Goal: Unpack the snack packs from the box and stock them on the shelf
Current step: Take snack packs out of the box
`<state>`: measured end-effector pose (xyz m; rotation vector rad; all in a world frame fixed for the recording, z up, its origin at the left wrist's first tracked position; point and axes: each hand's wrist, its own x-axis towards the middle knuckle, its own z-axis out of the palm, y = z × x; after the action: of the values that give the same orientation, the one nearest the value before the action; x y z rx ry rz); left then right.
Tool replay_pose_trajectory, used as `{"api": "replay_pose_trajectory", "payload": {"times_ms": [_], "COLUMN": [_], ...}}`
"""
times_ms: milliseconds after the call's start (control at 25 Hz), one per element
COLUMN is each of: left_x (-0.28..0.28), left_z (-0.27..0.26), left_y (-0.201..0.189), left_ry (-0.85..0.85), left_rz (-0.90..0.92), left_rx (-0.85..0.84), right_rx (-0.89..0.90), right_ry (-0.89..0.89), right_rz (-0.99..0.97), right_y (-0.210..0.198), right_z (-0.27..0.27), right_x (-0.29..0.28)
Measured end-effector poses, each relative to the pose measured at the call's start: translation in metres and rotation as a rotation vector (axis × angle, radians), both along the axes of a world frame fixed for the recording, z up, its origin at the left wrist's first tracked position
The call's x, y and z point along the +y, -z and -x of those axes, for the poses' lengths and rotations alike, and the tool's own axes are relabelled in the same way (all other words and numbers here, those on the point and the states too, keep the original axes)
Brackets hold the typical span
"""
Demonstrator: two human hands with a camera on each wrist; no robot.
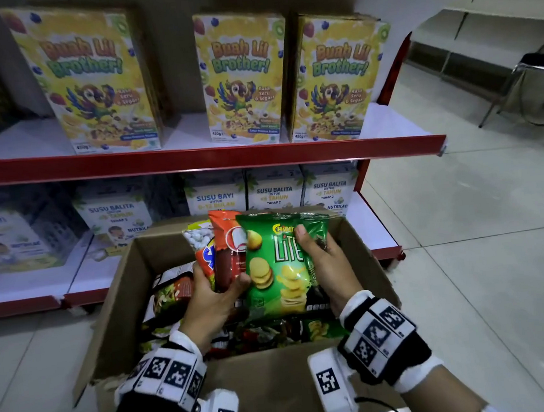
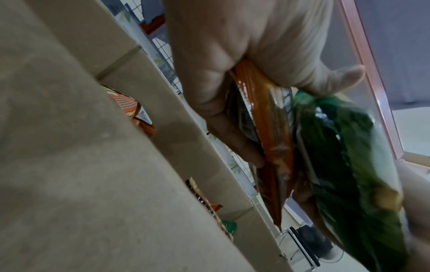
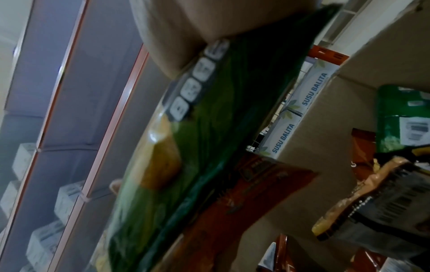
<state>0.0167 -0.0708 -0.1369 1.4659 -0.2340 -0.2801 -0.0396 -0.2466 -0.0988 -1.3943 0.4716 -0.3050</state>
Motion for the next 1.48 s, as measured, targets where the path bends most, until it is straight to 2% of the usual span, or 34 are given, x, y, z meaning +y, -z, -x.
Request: {"api": "replay_pose_trajectory", "payload": {"times_ms": [120,240,600,760,840,960,1160,1400,1480], "left_x": [0.005,0.01,0.01,0.008,0.009,0.015,0.021,0.015,0.01], "left_z": [-0.003,-0.008,-0.029,-0.04,-0.04,-0.04,-0.044,-0.041,-0.043], "left_y": [0.005,0.006,0.016,0.021,0.012,-0.025,-0.106,-0.247,-0.308], "left_ry": [0.04,0.019,-0.035,-0.076,-0.114,-0.158,-0.19,-0.234,-0.221], "left_rz": [0.034,0.089,0.042,0.014,0.003,-0.039,-0.074,-0.047,-0.041], "left_rx": [0.088,0.151,0.09,0.072,0.09,0.118,0.121,0.155,0.162], "right_rx": [0.068,-0.004,-0.032,-0.017,-0.007,0.045,0.092,-0.007,-0.051], "right_ry": [-0.077,-0.153,-0.225,-0.202,-0.174,-0.123,-0.079,-0.044,-0.034], "right_rz": [-0.173,-0.284,-0.244,-0.223,-0.245,-0.27,-0.17,-0.097,-0.074], "right_y": [0.003,0.002,0.032,0.047,0.042,0.011,-0.068,-0.222,-0.288], "right_z": [0.005,0.014,-0.001,-0.017,-0.02,-0.024,-0.03,-0.027,-0.026], "right_x": [-0.013,-0.021,-0.034,-0.035,-0.027,-0.014,-0.002,-0.003,-0.009]}}
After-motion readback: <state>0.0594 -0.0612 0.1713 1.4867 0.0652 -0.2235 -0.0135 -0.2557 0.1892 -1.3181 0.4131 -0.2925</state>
